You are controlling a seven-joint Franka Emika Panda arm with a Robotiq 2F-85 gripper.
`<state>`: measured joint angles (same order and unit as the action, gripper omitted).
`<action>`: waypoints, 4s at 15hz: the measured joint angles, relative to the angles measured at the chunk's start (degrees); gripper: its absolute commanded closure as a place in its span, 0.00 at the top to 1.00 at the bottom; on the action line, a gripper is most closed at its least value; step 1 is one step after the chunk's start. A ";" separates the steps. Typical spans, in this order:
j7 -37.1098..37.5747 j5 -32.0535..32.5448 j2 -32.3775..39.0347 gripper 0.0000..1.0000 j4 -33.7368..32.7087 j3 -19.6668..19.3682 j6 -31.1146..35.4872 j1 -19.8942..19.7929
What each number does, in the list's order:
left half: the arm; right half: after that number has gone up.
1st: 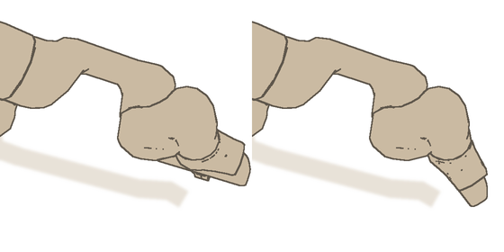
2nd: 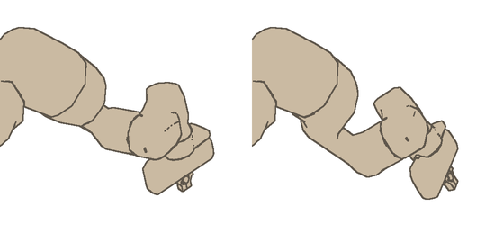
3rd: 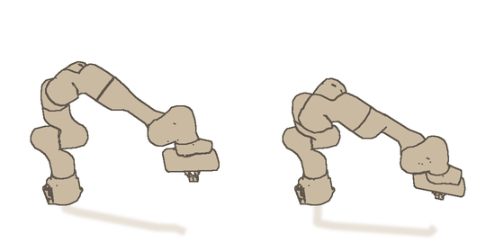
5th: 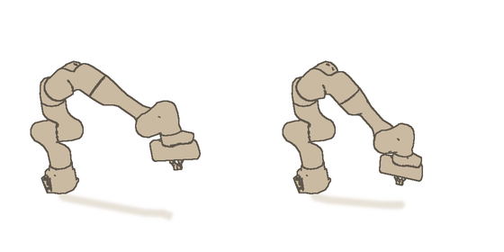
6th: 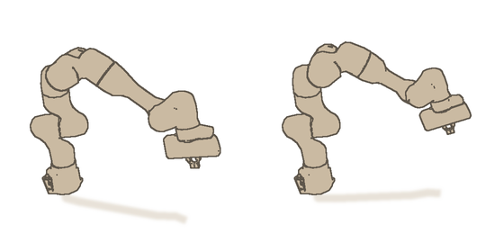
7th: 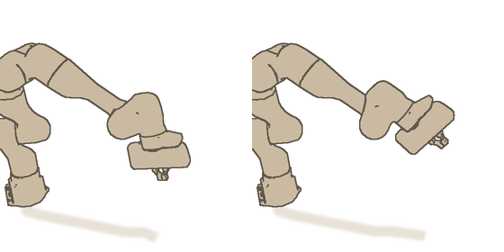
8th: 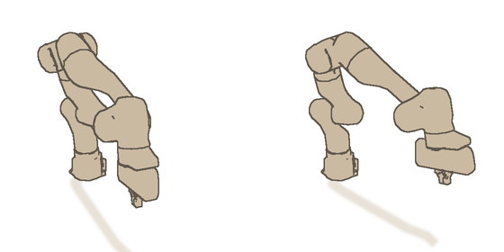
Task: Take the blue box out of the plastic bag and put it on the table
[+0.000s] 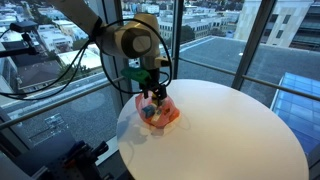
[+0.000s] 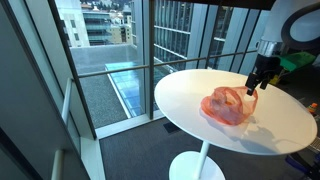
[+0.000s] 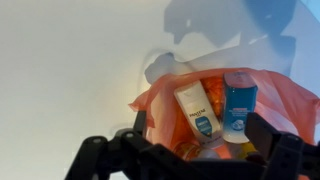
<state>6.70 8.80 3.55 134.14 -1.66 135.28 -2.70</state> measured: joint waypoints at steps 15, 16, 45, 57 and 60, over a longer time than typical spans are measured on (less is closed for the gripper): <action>-2.69 -9.41 11.76 1.00 -0.39 2.90 13.96 2.22; -2.78 -9.67 12.53 1.00 -0.71 3.17 14.22 2.28; -3.60 -8.49 3.67 0.18 -0.98 2.12 5.95 2.29; -1.19 3.60 0.72 0.18 3.17 -1.60 4.12 1.77; -1.11 5.34 0.63 0.18 3.87 -2.49 4.09 1.17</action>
<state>5.58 14.13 4.18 138.01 -4.14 139.37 -1.53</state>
